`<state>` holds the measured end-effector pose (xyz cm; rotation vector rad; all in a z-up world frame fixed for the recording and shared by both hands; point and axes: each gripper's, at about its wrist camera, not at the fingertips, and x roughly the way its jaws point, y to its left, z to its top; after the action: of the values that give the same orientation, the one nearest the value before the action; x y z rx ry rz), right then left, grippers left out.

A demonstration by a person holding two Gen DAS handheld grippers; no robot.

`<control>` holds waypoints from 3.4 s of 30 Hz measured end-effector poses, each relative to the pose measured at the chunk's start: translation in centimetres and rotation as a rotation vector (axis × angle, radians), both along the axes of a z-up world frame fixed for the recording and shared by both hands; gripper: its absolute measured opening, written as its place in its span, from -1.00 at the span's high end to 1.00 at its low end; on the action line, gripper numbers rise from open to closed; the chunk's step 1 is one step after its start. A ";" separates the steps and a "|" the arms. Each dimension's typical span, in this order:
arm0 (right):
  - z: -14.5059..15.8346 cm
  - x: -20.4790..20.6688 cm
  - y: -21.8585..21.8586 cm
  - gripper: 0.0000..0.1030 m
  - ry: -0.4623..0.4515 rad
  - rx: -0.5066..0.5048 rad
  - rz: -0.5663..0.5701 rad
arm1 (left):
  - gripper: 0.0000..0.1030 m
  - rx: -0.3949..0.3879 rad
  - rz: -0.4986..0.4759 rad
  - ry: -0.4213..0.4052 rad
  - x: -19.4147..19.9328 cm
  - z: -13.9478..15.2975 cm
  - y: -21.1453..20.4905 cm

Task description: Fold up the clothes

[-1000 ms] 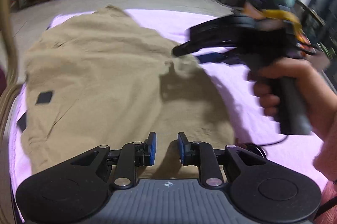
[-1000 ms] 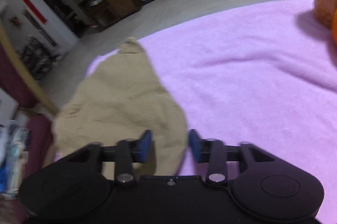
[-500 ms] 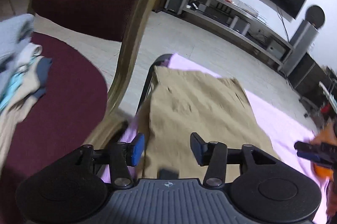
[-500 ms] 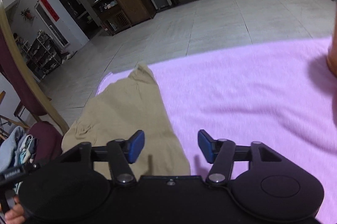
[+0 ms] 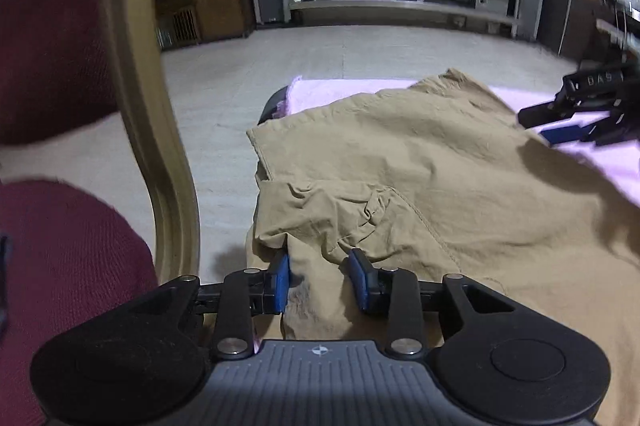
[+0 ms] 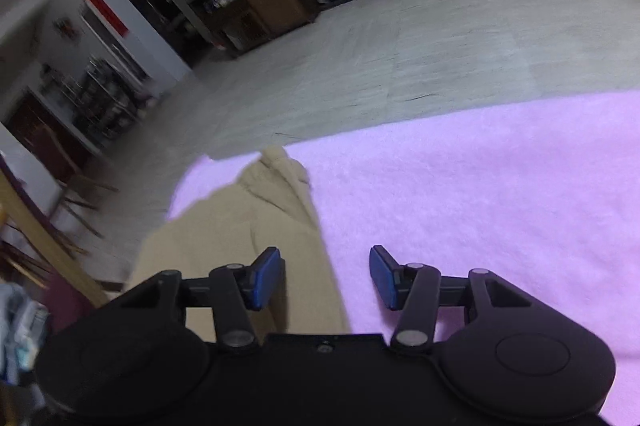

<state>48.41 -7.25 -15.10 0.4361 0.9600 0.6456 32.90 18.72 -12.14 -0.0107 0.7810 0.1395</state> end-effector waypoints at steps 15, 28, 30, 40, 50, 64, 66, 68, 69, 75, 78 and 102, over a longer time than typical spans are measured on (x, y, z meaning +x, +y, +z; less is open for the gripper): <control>7.3 -5.3 0.9 0.95 -0.345 -0.090 -0.013 | 0.49 0.016 -0.060 -0.096 -2.2 1.5 -2.1; 7.6 -4.0 -9.7 0.54 -0.242 -0.341 -0.271 | 0.31 -0.194 -0.137 -0.099 -2.7 5.1 -8.0; 6.1 -4.0 -10.4 0.46 -0.143 -0.395 -0.301 | 0.31 -0.212 -0.127 -0.066 -3.1 5.5 -7.9; 19.7 -18.3 -12.3 -0.14 -0.209 -0.283 -0.199 | 0.13 -0.298 -0.152 -0.176 -14.2 13.0 -7.2; 15.3 -33.5 -14.4 -0.30 -0.005 0.009 -0.143 | -0.11 -0.619 0.044 0.031 -25.3 5.9 -2.5; 0.6 -36.5 -9.6 -0.14 0.298 0.104 -0.097 | 0.48 -0.514 -0.009 0.235 -24.7 0.9 -7.6; 0.2 -36.1 -9.1 0.52 0.303 0.117 -0.100 | 0.63 -0.456 -0.045 0.218 -24.5 1.5 -8.7; 1.0 -36.5 -8.9 0.62 0.267 0.067 -0.109 | 0.66 -0.455 -0.085 0.191 -24.7 2.4 -9.4; 1.8 -37.0 -9.1 0.64 0.241 0.043 -0.114 | 0.67 -0.474 -0.110 0.173 -25.0 2.9 -9.7; 7.4 -41.1 -13.9 0.64 0.108 -0.026 -0.183 | 0.65 -0.575 -0.264 0.125 -27.6 4.2 -13.0; 7.2 -42.4 -15.9 0.63 0.097 -0.101 -0.220 | 0.60 -0.512 -0.287 0.213 -27.5 2.2 -15.4; 19.8 -34.6 -17.9 0.39 -0.248 0.003 -0.171 | 0.62 -0.400 -0.329 -0.199 -23.6 15.5 -12.7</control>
<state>13.85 -25.19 4.66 0.4250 0.6789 0.5320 9.34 6.04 3.41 -0.2700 0.5918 -0.3277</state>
